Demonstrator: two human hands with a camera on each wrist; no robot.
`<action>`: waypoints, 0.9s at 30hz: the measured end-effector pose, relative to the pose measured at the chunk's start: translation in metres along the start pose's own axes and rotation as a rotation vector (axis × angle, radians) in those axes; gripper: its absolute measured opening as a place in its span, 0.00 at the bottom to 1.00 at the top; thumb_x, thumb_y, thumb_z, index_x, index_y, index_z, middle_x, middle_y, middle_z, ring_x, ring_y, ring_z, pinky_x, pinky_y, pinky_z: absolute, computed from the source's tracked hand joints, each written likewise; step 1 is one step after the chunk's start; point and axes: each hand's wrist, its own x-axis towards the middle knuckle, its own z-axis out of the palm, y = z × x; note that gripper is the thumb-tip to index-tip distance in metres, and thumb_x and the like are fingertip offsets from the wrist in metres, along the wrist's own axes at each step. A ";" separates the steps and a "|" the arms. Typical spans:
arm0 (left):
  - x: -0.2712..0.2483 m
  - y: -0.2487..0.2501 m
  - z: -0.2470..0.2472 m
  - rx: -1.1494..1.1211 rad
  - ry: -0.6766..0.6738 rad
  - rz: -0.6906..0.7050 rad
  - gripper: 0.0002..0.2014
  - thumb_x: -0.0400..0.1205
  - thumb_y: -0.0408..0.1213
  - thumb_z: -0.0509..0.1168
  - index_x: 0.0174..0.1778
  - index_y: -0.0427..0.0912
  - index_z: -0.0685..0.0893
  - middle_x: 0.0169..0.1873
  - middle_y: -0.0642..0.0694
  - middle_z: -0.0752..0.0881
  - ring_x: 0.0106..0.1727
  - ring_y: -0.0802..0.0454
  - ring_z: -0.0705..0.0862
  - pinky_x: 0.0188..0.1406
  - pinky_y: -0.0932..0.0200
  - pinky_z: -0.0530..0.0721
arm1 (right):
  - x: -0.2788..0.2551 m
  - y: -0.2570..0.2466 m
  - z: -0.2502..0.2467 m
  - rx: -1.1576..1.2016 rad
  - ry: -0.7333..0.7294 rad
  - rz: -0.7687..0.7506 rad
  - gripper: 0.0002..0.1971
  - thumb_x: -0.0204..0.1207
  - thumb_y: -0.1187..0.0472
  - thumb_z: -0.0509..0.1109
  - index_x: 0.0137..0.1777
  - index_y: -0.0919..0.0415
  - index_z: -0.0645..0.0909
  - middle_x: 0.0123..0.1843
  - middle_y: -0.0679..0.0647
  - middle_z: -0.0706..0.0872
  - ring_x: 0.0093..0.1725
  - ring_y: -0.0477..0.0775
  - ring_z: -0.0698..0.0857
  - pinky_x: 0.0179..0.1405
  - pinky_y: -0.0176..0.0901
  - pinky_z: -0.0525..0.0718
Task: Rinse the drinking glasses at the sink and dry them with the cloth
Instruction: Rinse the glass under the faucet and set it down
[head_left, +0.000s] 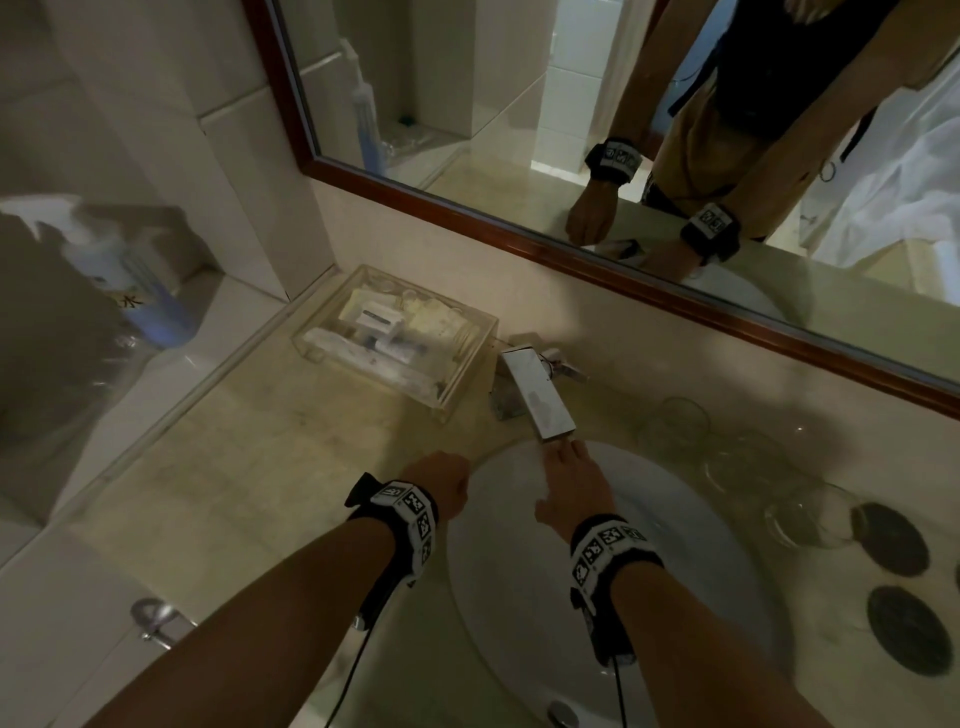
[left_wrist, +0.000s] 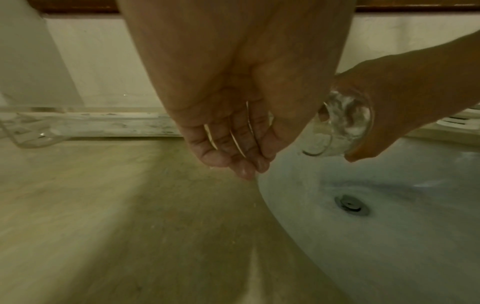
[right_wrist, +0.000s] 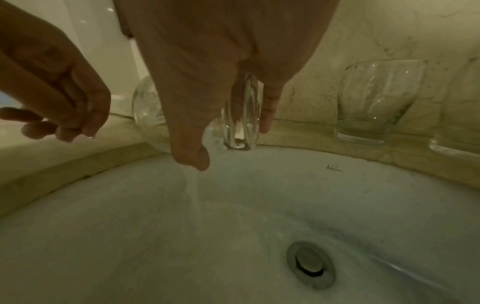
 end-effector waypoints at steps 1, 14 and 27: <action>0.000 0.000 -0.001 -0.002 0.003 -0.005 0.07 0.83 0.34 0.57 0.52 0.38 0.79 0.54 0.37 0.83 0.53 0.38 0.83 0.51 0.50 0.80 | -0.002 0.001 0.001 -0.012 0.008 -0.021 0.41 0.71 0.53 0.75 0.80 0.64 0.57 0.76 0.60 0.66 0.72 0.61 0.68 0.66 0.52 0.76; 0.002 0.018 -0.003 0.032 -0.001 -0.002 0.10 0.83 0.35 0.56 0.56 0.38 0.79 0.55 0.38 0.83 0.54 0.38 0.83 0.52 0.50 0.80 | -0.010 0.020 0.002 0.625 -0.047 0.381 0.45 0.62 0.44 0.80 0.74 0.55 0.61 0.62 0.55 0.81 0.57 0.57 0.85 0.53 0.47 0.85; 0.003 0.056 0.005 -0.013 -0.061 0.098 0.02 0.83 0.36 0.57 0.45 0.43 0.73 0.56 0.39 0.81 0.56 0.39 0.80 0.54 0.50 0.78 | -0.019 0.049 0.015 0.718 -0.573 0.598 0.55 0.59 0.36 0.77 0.83 0.56 0.58 0.77 0.56 0.71 0.69 0.62 0.76 0.61 0.48 0.78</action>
